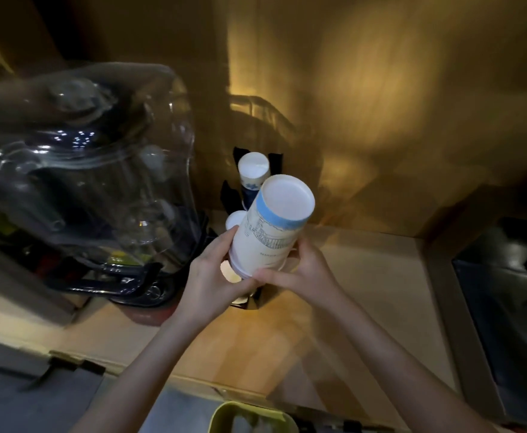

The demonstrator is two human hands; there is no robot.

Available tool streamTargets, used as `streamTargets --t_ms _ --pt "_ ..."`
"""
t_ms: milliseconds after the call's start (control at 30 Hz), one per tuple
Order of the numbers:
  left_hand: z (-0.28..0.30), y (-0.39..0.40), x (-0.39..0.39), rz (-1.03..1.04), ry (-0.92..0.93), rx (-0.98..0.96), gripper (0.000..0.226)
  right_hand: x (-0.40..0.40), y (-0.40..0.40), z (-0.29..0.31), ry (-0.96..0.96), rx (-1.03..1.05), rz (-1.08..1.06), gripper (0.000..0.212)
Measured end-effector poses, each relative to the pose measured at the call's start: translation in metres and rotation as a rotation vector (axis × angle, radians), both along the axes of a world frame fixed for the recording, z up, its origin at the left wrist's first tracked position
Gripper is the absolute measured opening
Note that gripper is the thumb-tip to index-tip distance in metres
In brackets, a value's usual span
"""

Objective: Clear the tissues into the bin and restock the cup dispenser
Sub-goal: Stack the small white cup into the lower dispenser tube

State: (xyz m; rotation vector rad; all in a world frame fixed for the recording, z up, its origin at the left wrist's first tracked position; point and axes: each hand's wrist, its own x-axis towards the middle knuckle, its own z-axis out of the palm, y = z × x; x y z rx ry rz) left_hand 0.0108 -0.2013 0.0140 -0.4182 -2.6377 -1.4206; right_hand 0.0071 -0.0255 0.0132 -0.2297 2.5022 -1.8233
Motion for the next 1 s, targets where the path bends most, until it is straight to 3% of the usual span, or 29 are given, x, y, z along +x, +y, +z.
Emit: streamTargets --t_ms 200,300,400,533,667,833,1000 --pt "-0.005 -0.041 0.012 -0.052 -0.083 -0.079 0.088 0.006 -0.034 -0.015 0.086 0.051 0.004 0.071" --pt "0.009 -0.061 0.019 -0.068 -0.122 -0.021 0.091 0.007 -0.047 -0.024 0.097 0.091 -0.009 0.068" --pt "0.033 -0.071 0.027 -0.050 -0.038 0.025 0.084 0.006 -0.056 -0.039 0.064 0.152 -0.039 0.076" --pt "0.050 -0.069 0.030 -0.019 0.117 -0.126 0.087 0.004 -0.063 -0.055 0.071 0.218 -0.066 0.086" --pt "0.036 -0.064 0.024 -0.004 0.163 -0.232 0.074 0.003 -0.069 -0.062 0.059 0.285 -0.071 0.089" --pt "0.012 -0.064 0.015 0.079 0.137 -0.226 0.067 0.002 -0.071 -0.071 0.050 0.369 -0.067 0.091" --pt "-0.016 -0.059 0.008 0.063 0.081 -0.238 0.067 0.001 -0.069 -0.072 0.078 0.405 -0.064 0.074"
